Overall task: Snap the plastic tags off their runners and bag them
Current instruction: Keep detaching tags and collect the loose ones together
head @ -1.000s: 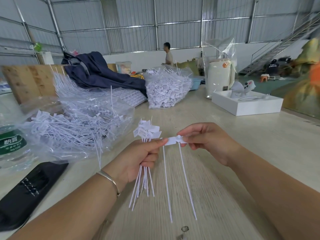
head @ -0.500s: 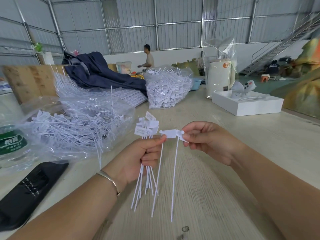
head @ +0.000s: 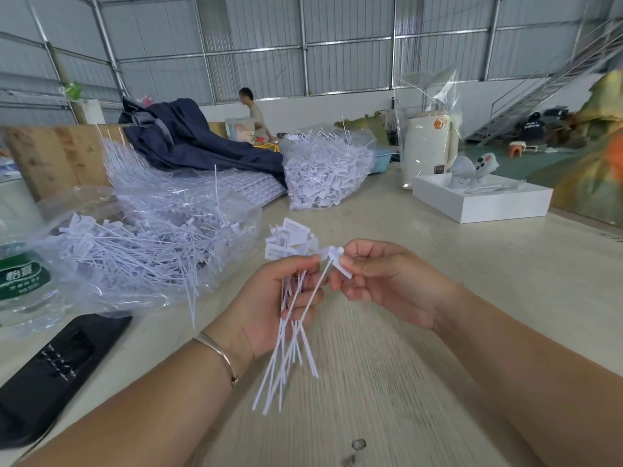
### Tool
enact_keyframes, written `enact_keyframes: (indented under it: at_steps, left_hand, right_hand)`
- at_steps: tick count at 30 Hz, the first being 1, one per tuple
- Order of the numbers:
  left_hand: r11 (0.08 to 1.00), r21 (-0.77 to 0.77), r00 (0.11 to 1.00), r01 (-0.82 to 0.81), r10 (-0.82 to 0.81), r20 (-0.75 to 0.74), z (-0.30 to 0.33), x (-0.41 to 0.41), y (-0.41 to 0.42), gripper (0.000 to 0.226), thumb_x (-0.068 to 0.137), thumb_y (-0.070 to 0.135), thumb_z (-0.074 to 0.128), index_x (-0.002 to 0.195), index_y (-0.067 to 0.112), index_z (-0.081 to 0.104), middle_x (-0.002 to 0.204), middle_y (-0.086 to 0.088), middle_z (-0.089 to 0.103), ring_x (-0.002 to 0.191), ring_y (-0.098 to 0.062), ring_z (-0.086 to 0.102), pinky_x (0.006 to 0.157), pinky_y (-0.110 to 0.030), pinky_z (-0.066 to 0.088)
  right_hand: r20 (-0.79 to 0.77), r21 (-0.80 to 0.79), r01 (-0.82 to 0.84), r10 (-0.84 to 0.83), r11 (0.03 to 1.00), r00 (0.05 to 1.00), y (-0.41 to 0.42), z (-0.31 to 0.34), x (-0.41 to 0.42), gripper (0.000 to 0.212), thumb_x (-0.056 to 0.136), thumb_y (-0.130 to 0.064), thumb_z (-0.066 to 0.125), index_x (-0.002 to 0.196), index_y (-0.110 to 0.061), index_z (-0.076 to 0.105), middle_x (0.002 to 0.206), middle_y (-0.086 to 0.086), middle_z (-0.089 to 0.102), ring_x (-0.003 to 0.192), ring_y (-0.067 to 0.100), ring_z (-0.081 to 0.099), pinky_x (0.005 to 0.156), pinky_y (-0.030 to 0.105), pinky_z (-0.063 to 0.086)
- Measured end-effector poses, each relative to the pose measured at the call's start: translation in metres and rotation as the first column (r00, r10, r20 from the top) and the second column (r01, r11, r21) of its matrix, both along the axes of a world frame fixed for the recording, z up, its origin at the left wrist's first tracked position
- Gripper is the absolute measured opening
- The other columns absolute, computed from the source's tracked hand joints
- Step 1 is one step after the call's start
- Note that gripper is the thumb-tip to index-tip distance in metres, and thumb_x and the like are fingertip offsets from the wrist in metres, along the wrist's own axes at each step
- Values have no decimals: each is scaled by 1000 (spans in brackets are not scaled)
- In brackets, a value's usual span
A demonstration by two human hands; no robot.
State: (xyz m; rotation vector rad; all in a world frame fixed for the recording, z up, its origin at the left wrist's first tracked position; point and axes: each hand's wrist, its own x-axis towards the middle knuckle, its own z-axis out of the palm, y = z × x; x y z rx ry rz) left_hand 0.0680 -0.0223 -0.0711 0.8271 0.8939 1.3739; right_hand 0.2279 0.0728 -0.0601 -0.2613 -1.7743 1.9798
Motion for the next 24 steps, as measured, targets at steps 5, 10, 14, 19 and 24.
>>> enact_keyframes:
  at_steps: [5,10,14,19,24]
  left_hand:
    - [995,-41,995,-88,86,-49,-3,-2,1,18,74,20,68,66,18,52,54,5,40,35,-3,26,32,-15,16]
    - [991,-70,981,-112,99,-168,-4,0,1,16,75,22,70,74,19,54,54,7,28,37,-3,21,32,-15,17]
    - [988,-57,965,-146,130,-227,-4,-1,2,25,71,24,73,78,19,50,51,8,23,36,-3,20,31,-15,17]
    - [983,-54,947,-174,151,-285,-4,-4,1,28,79,16,68,69,23,43,49,8,21,36,-4,18,31,-16,18]
    - [992,-9,950,-127,119,-289,0,-4,-1,28,65,19,77,65,23,49,53,8,21,38,-4,19,33,-15,18]
  right_hand:
    - [40,116,142,-147,983,988,6,-2,3,10,90,-3,60,99,-7,59,65,8,58,59,15,52,57,21,45]
    - [73,170,182,-197,968,978,8,-4,3,12,91,-4,61,102,-6,65,64,4,55,61,12,49,60,21,42]
    - [99,166,205,-224,964,970,10,-5,4,13,90,-4,61,99,-7,70,77,12,54,69,17,48,65,23,41]
    - [115,176,201,-222,964,968,9,-2,5,16,91,0,56,89,-5,71,69,8,51,57,11,41,64,25,34]
    - [117,141,236,-253,961,960,13,0,8,16,91,5,50,92,1,66,60,-3,57,51,7,37,56,18,33]
